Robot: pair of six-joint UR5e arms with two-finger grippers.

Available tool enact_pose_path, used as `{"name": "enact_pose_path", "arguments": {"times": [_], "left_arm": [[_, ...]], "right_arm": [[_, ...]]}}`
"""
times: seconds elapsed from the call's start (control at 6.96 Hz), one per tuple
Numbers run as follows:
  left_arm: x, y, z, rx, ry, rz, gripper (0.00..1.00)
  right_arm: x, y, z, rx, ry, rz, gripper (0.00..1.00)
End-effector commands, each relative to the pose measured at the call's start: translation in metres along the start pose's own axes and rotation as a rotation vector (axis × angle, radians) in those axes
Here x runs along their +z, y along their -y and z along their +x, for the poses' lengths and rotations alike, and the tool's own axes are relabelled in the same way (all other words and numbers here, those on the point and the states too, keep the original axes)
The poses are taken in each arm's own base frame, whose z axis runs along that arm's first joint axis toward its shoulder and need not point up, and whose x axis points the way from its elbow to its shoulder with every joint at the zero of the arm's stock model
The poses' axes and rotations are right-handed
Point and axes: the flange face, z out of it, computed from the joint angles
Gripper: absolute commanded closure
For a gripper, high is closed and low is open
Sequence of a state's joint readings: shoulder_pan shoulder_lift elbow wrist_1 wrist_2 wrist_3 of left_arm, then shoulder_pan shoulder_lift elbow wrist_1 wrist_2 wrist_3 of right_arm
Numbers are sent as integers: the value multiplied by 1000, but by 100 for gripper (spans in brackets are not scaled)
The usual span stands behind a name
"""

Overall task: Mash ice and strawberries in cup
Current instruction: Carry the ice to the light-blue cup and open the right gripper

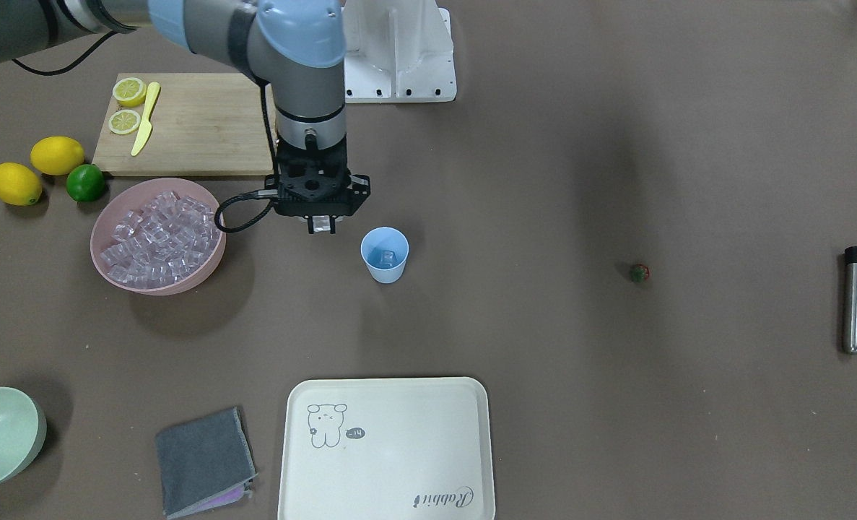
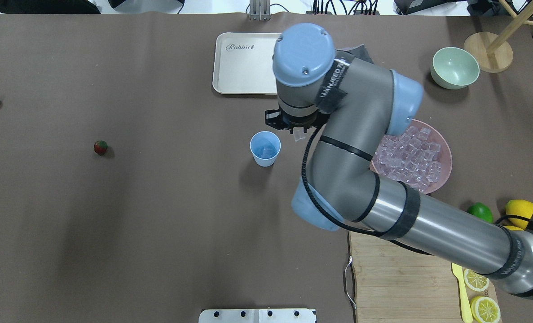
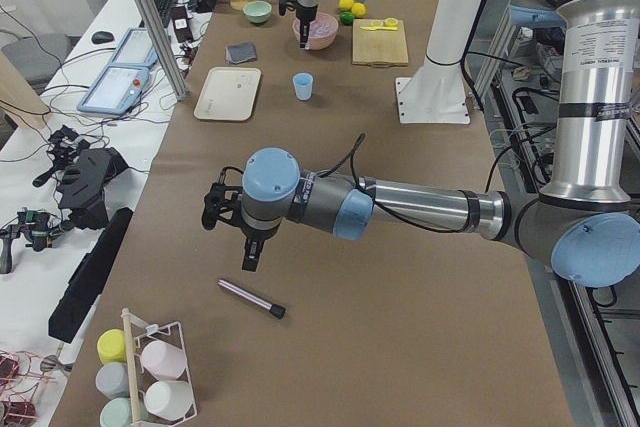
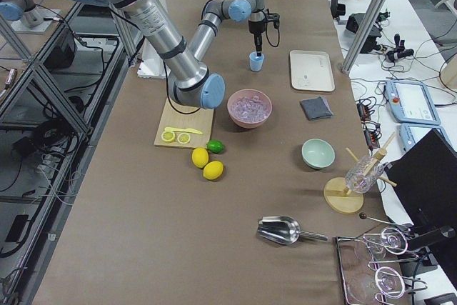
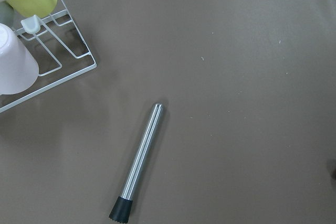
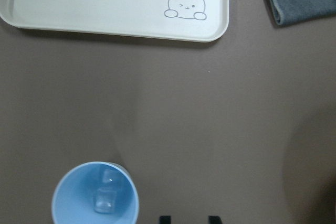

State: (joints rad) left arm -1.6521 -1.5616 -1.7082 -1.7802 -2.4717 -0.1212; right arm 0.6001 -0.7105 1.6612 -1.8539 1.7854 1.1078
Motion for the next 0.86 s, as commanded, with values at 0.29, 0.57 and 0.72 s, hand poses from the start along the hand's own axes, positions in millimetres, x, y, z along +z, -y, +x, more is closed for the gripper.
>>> {"name": "enact_pose_path", "arguments": {"times": [0.29, 0.57, 0.72], "left_arm": [[-4, 5, 4, 7, 2, 8, 2], [-3, 1, 1, 4, 4, 7, 2], [-2, -1, 0, 1, 4, 4, 2]], "right_arm": [[16, 5, -62, 66, 34, 18, 100], [29, -3, -66, 48, 42, 40, 100], [38, -7, -62, 37, 27, 43, 100]]}}
